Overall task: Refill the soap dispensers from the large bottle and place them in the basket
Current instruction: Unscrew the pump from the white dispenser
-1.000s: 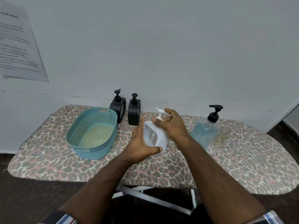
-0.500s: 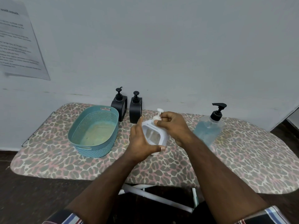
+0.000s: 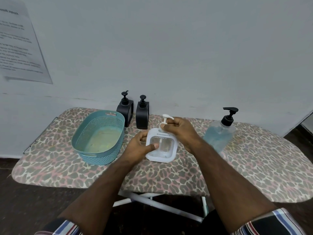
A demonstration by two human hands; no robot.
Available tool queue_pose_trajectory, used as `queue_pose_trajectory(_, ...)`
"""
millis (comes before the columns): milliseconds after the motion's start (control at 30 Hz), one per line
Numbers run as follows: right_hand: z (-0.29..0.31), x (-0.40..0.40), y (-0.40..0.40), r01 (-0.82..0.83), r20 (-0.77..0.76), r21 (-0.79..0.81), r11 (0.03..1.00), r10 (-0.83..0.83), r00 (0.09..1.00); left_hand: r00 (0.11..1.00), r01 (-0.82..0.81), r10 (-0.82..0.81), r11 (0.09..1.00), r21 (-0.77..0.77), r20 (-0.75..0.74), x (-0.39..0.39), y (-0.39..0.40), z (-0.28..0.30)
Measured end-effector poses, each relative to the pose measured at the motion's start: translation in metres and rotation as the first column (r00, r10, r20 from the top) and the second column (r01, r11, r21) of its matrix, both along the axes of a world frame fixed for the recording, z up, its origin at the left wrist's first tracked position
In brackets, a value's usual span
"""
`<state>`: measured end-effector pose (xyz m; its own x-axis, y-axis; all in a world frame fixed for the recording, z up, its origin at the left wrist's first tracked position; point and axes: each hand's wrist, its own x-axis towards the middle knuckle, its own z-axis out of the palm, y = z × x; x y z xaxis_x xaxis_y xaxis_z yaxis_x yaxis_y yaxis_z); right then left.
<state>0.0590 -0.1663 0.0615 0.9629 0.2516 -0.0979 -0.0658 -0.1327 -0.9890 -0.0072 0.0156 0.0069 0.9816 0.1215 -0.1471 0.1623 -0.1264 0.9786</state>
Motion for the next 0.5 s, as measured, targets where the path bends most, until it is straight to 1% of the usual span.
queue_pose_trajectory(167,0.0,0.002,0.0,0.019,0.015,-0.014,1.0,-0.019,1.0,1.0,-0.011,0.011,1.0,-0.004,-0.009,0.0,0.005,-0.003)
queue_pose_trajectory(333,-0.001,-0.001,0.001,0.016,0.048,-0.053,0.998,-0.014,0.999,0.999,-0.008,0.01,0.999,0.043,-0.037,0.004,0.009,-0.004)
queue_pose_trajectory(500,-0.001,-0.002,0.002,0.032,0.077,-0.046,0.998,-0.029,0.997,1.0,-0.005,0.004,0.999,0.048,0.02,0.004,0.012,-0.006)
